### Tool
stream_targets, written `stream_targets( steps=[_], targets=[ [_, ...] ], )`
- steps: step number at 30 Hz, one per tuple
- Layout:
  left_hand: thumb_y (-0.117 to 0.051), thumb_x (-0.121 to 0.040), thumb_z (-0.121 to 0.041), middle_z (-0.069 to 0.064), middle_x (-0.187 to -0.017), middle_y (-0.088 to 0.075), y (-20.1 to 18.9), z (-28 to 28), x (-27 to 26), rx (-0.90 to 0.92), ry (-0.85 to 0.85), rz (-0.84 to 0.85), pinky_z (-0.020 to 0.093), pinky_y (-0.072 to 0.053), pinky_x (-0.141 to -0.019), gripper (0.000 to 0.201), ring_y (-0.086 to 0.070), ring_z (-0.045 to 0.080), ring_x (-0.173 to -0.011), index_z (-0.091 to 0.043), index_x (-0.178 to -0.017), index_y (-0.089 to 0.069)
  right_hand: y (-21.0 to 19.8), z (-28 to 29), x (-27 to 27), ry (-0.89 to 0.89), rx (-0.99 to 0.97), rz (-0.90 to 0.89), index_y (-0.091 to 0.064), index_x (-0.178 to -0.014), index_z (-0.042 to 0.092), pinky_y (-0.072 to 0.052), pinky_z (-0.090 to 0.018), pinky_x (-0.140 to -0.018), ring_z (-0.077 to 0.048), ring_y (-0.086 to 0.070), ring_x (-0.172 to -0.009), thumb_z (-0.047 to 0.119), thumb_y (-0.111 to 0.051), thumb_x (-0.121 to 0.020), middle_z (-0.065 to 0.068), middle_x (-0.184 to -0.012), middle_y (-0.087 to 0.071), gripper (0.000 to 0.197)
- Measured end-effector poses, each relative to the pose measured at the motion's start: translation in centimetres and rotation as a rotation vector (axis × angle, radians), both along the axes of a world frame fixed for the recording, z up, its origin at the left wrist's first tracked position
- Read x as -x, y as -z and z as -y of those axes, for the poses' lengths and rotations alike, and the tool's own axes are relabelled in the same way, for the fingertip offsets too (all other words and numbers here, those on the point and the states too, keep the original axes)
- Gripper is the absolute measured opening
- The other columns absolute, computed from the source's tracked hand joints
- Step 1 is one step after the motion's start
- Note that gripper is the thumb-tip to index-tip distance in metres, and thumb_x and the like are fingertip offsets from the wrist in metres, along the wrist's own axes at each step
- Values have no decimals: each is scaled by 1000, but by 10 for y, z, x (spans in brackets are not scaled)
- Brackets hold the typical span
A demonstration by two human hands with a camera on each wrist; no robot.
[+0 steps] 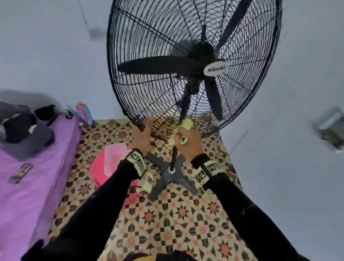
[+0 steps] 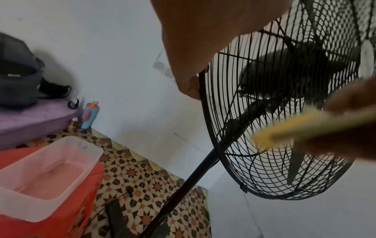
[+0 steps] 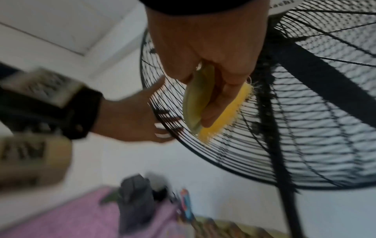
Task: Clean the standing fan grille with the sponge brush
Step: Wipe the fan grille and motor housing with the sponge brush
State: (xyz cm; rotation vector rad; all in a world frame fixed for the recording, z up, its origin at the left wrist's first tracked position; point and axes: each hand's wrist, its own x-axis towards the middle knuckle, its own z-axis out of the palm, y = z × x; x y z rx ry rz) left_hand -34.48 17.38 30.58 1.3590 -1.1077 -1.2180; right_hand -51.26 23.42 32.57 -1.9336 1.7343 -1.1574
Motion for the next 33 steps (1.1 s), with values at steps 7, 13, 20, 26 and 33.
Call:
stream_targets(
  steps=[7,13,20,26,33],
  targets=[
    [-44,-72,-101,15,-171,-16,5,9,4,-45,-4,67,59,-22,-125,131,-30,37,-153,-23,-165,4,-17,11,-15,-17,-66,-57,-54,-80,13,-47,-20,-66,0,-48,-59,6,-64,-93,13,-68,-52,18],
    [-54,-78,-92,15,-170,-22,15,13,3,-11,-41,66,61,-23,-125,125,-23,33,-156,-19,-165,-3,-42,1,-13,-104,107,-11,-54,-83,16,-40,-12,-59,-2,-51,-54,10,-55,-100,8,-68,-56,17],
    [-50,-76,-96,9,-171,-21,7,7,3,-3,-32,104,60,-22,-125,117,-23,30,-156,-30,-165,-12,-24,17,21,162,-132,99,-61,-87,13,-47,-19,-61,4,-52,-55,11,-57,-100,0,-83,-68,14],
    [-48,-72,-99,7,-163,-41,31,25,0,-56,-11,169,59,-32,-121,116,-42,31,-147,-33,-163,-18,-52,14,-5,-136,106,12,-51,-87,20,-36,-12,-62,-2,-48,-59,3,-53,-99,15,-70,-50,21],
    [-40,-79,-95,16,-171,-13,10,9,-1,-22,38,210,56,-17,-127,127,-23,37,-155,-17,-164,13,-32,14,11,-17,36,-40,-57,-85,17,-45,-17,-62,4,-54,-61,4,-59,-97,10,-73,-60,18]
  ],
)
